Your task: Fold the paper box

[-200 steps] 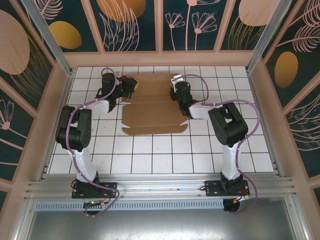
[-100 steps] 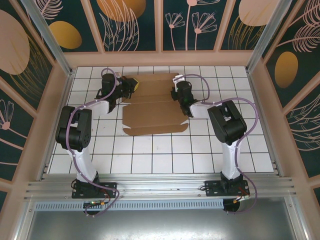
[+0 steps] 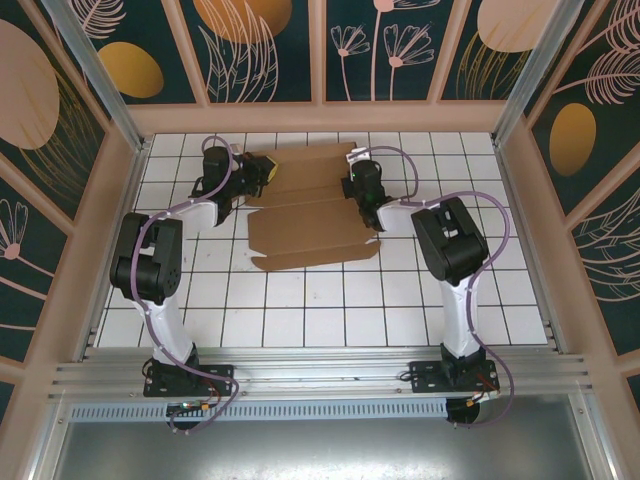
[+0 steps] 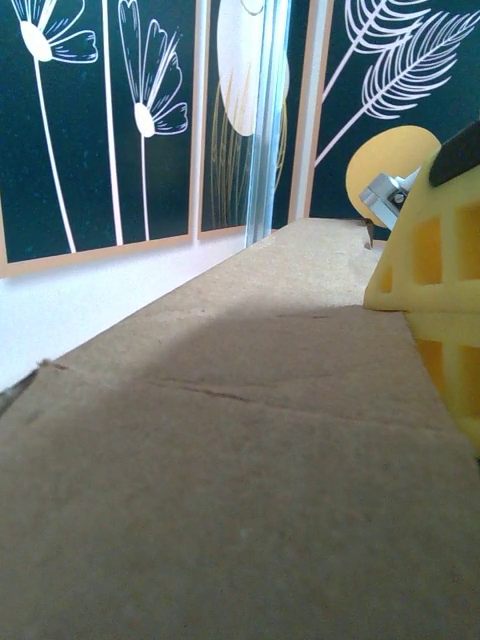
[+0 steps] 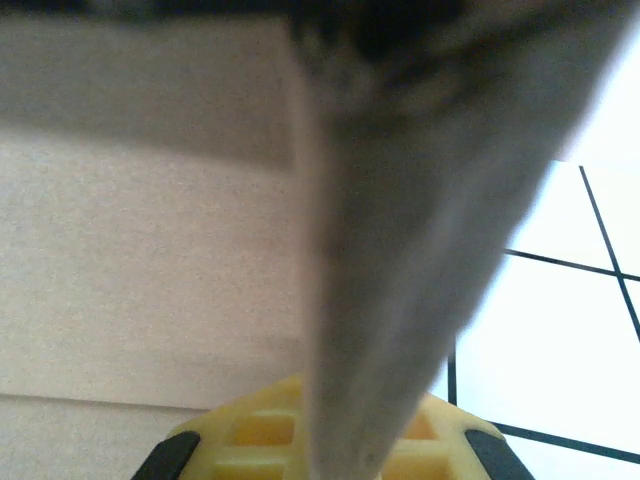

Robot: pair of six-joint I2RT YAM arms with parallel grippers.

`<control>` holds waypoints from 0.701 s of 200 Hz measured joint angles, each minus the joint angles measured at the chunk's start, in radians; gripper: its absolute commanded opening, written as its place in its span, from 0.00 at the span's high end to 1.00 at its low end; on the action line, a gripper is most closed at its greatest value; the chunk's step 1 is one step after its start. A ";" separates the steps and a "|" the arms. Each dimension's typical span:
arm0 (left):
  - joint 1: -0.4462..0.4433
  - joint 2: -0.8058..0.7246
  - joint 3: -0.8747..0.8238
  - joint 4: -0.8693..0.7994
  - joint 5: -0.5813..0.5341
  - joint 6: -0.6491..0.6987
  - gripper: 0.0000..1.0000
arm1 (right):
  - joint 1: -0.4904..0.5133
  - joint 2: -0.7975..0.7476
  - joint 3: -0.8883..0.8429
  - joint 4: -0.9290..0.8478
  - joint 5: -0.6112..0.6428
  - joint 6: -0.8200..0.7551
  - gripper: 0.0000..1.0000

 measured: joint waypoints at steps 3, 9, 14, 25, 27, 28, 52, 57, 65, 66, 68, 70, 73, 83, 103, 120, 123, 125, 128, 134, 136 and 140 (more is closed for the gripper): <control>0.000 0.000 0.000 0.000 0.000 0.000 1.00 | 0.000 0.002 0.003 -0.002 0.004 0.001 1.00; 0.000 0.000 0.000 0.000 0.000 0.000 1.00 | 0.004 0.006 0.009 -0.003 0.016 0.002 1.00; 0.000 -0.001 0.000 0.000 0.000 -0.001 1.00 | 0.008 0.010 0.015 -0.006 0.031 0.005 1.00; 0.000 -0.001 0.000 0.000 -0.001 -0.005 1.00 | 0.019 0.017 0.029 -0.015 0.066 0.008 1.00; 0.000 -0.001 0.000 0.000 -0.001 -0.006 1.00 | 0.020 0.018 0.030 -0.016 0.069 0.008 1.00; 0.000 -0.001 0.000 0.000 -0.002 -0.006 1.00 | 0.023 0.020 0.034 -0.018 0.079 0.010 1.00; 0.001 -0.002 0.000 -0.001 -0.008 -0.015 1.00 | 0.042 0.034 0.064 -0.040 0.148 0.029 1.00; 0.001 -0.002 0.000 -0.001 -0.008 -0.015 1.00 | 0.045 0.036 0.067 -0.042 0.159 0.032 1.00; 0.002 -0.002 0.000 -0.001 -0.008 -0.015 1.00 | 0.048 0.038 0.070 -0.047 0.171 0.038 1.00; 0.002 -0.002 0.000 -0.001 -0.008 -0.016 1.00 | 0.048 0.038 0.071 -0.047 0.172 0.039 1.00; 0.002 -0.002 0.000 -0.001 -0.008 -0.016 1.00 | 0.048 0.038 0.071 -0.048 0.175 0.041 1.00; 0.002 -0.002 0.000 -0.001 -0.008 -0.016 1.00 | 0.048 0.038 0.071 -0.048 0.176 0.043 1.00; 0.002 -0.002 0.000 -0.001 -0.007 -0.016 1.00 | 0.049 0.038 0.071 -0.050 0.179 0.044 1.00; 0.002 -0.002 0.000 -0.001 -0.008 -0.016 1.00 | 0.052 0.038 0.071 -0.053 0.188 0.051 1.00; 0.002 -0.006 0.000 -0.004 -0.008 -0.016 1.00 | 0.053 0.034 0.050 -0.028 0.179 0.059 0.89; 0.002 -0.014 -0.003 -0.013 -0.007 -0.016 1.00 | 0.051 0.001 -0.027 0.018 0.131 0.061 0.75; 0.002 -0.016 -0.004 -0.014 -0.006 -0.015 1.00 | 0.050 -0.005 -0.041 0.025 0.119 0.057 0.72; 0.002 -0.016 -0.004 -0.015 -0.006 -0.015 1.00 | 0.050 -0.013 -0.055 0.030 0.112 0.061 0.71; 0.002 -0.017 -0.005 -0.016 -0.007 -0.015 1.00 | 0.048 -0.019 -0.068 0.035 0.098 0.052 0.68; 0.002 -0.019 -0.005 -0.018 -0.007 -0.015 1.00 | 0.047 -0.035 -0.094 0.045 0.075 0.053 0.65; 0.002 -0.019 -0.006 -0.018 -0.007 -0.015 1.00 | 0.046 -0.046 -0.111 0.050 0.057 0.051 0.63; 0.002 -0.020 -0.006 -0.019 -0.008 -0.015 1.00 | 0.045 -0.054 -0.122 0.052 0.051 0.052 0.61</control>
